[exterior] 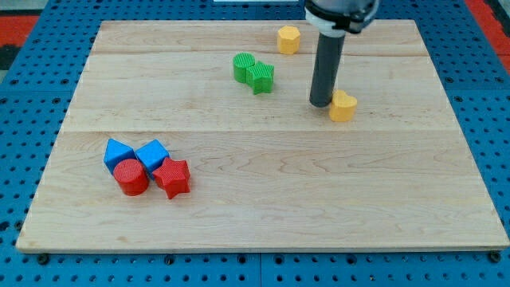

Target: Slide the yellow heart and yellow hexagon towards the top right

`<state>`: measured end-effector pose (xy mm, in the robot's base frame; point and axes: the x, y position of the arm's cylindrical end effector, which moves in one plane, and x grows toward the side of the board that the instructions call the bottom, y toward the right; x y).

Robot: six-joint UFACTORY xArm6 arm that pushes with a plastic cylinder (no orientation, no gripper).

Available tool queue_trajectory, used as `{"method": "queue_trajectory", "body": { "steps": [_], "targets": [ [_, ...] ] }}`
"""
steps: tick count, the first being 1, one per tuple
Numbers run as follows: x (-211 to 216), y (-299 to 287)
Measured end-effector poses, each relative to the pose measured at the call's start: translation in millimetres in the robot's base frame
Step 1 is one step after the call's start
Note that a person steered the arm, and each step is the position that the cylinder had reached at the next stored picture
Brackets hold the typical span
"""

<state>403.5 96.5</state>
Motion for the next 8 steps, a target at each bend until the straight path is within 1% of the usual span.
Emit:
{"method": "queue_trajectory", "body": {
  "steps": [1,2,3,4,5,6,8],
  "targets": [
    [38,-1],
    [47,32],
    [18,68],
    [10,24],
    [-10,-9],
    [-43,-35],
    [-113,-42]
  ]
}}
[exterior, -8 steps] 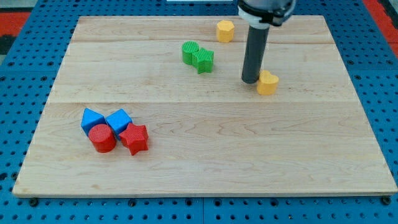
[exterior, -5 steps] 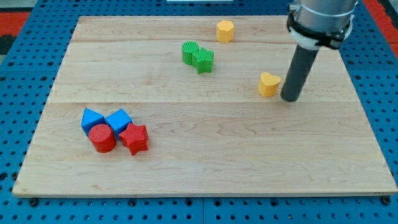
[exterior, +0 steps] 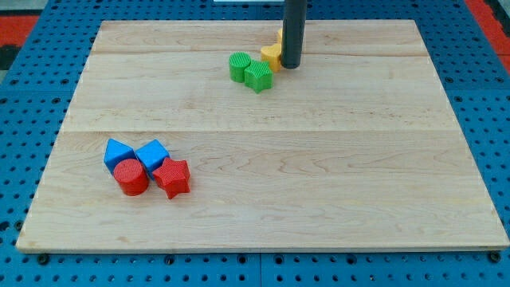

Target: Slide the yellow heart and yellow hexagon towards the top right

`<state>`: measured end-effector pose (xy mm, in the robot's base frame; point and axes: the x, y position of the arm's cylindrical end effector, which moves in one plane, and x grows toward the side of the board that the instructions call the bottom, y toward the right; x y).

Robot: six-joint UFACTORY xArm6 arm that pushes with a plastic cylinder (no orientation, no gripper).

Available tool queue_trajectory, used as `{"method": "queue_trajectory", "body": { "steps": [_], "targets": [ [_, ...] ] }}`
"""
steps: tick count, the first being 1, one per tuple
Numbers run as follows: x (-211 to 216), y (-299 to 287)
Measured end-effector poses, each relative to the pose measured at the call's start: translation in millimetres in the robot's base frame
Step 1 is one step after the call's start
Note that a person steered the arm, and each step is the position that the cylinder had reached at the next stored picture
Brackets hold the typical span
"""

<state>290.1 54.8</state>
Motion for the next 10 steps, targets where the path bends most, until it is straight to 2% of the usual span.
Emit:
{"method": "queue_trajectory", "body": {
  "steps": [2,6,8,9,10],
  "targets": [
    [-10,45],
    [1,-27],
    [-17,-72],
    [-23,-119],
    [-45,-133]
  ]
}}
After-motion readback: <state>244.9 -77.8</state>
